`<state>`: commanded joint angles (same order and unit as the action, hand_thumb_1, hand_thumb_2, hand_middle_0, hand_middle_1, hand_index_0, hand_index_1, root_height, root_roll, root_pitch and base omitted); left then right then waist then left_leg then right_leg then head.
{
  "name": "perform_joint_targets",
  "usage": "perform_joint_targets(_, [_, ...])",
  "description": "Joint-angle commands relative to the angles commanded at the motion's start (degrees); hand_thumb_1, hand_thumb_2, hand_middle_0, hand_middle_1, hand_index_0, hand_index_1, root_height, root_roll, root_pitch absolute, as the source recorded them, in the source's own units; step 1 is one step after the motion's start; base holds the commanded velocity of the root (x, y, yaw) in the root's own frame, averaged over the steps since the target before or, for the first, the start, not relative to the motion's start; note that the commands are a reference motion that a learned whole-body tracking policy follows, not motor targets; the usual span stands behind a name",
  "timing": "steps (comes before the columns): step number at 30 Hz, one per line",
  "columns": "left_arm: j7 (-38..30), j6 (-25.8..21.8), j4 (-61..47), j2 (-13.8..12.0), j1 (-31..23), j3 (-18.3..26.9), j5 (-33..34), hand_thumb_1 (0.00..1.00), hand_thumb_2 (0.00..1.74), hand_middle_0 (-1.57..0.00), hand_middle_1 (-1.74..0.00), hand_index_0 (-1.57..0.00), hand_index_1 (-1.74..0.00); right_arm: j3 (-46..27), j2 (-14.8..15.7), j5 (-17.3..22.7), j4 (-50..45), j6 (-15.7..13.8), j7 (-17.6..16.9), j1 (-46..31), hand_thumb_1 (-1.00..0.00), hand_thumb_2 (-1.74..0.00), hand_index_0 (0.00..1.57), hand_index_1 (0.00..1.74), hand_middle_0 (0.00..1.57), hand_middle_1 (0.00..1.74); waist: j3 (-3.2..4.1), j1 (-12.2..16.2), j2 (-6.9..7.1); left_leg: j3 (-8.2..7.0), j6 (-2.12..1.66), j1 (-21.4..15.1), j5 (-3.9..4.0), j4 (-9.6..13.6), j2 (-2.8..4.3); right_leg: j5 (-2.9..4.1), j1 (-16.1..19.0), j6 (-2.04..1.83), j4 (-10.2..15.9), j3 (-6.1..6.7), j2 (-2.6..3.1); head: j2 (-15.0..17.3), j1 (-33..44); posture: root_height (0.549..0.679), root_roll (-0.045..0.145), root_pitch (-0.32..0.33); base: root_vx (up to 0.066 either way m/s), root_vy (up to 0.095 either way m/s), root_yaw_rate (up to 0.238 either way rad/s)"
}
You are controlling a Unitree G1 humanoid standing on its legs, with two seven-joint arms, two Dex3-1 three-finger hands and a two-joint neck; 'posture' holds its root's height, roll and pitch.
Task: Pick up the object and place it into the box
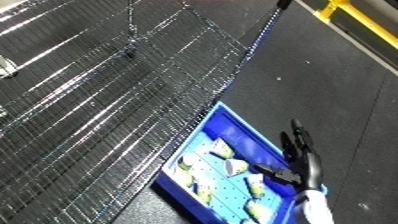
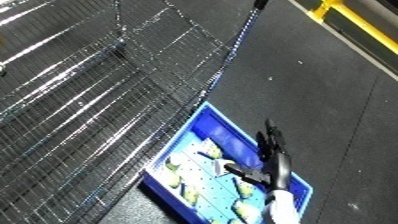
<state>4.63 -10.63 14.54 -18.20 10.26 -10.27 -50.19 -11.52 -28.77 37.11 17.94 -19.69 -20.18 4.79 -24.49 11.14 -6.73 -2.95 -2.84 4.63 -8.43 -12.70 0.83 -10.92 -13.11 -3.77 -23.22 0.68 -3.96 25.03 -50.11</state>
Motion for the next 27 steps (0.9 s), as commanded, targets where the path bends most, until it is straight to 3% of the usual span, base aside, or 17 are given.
perform_joint_targets(7, [0.5, 1.1, -1.0, 0.0, -0.6, -0.2, 0.8, 1.0, 1.74, -1.57, -1.74, -1.57, -1.74, 1.8, 0.5, -2.8, -4.7, -0.6, 1.9, 0.0, 0.0, 0.0, 0.0, 0.0, 0.0, 0.0, -0.12, -1.1, 0.78, 1.07, 0.0, 0.5, 0.15, -0.8, -0.03, -0.44, 0.3, 0.5, -0.8, -0.58, 0.22, 0.2, 4.7, 0.673, 0.065, 0.033, 0.011, -0.035, 0.123])
perform_joint_targets(14, [0.3, 2.3, -1.7, 0.0, -0.2, -0.7, 1.8, 1.0, 1.74, -1.57, -1.74, -1.57, -1.74, 5.5, 1.8, -5.7, -10.0, 0.5, 3.3, 2.4, 0.0, 0.0, 0.0, 0.0, 0.0, 0.0, -0.12, -3.1, 2.0, 2.38, 0.15, 1.1, -0.01, -1.8, -0.21, -0.69, 0.7, 0.79, -1.2, -1.25, 0.08, 1.3, 9.6, 0.673, 0.065, 0.023, 0.02, -0.055, 0.126])
perform_joint_targets(20, [0.7, 3.4, -1.9, -0.4, 0.0, -0.1, 2.8, 1.0, 1.74, -1.57, -1.74, -1.57, -1.74, 8.0, 2.8, -6.7, -11.9, 1.9, 4.8, 4.9, 0.0, 0.0, 0.0, 0.0, 0.0, 0.0, -0.17, -5.5, 3.46, 3.55, 0.21, 1.8, -0.42, -3.5, -0.23, -0.84, 1.6, 1.19, -1.6, -2.28, 0.01, 2.5, 14.9, 0.673, 0.063, 0.008, 0.042, -0.084, 0.117])
perform_joint_targets(27, [0.9, 5.2, -2.4, -1.4, 0.2, 1.3, 3.7, 1.0, 1.74, -1.57, -1.74, -1.57, -1.74, 10.8, 4.7, -8.2, -13.5, 3.2, 7.6, 6.2, 0.0, 0.0, 0.0, 0.0, 0.0, 0.0, -0.28, -7.8, 5.14, 5.05, 0.42, 2.5, -0.73, -5.4, -0.23, -1.62, 2.6, 1.61, -3.0, -3.48, 0.28, 4.7, 20.4, 0.671, 0.055, -0.011, 0.051, -0.08, 0.142])
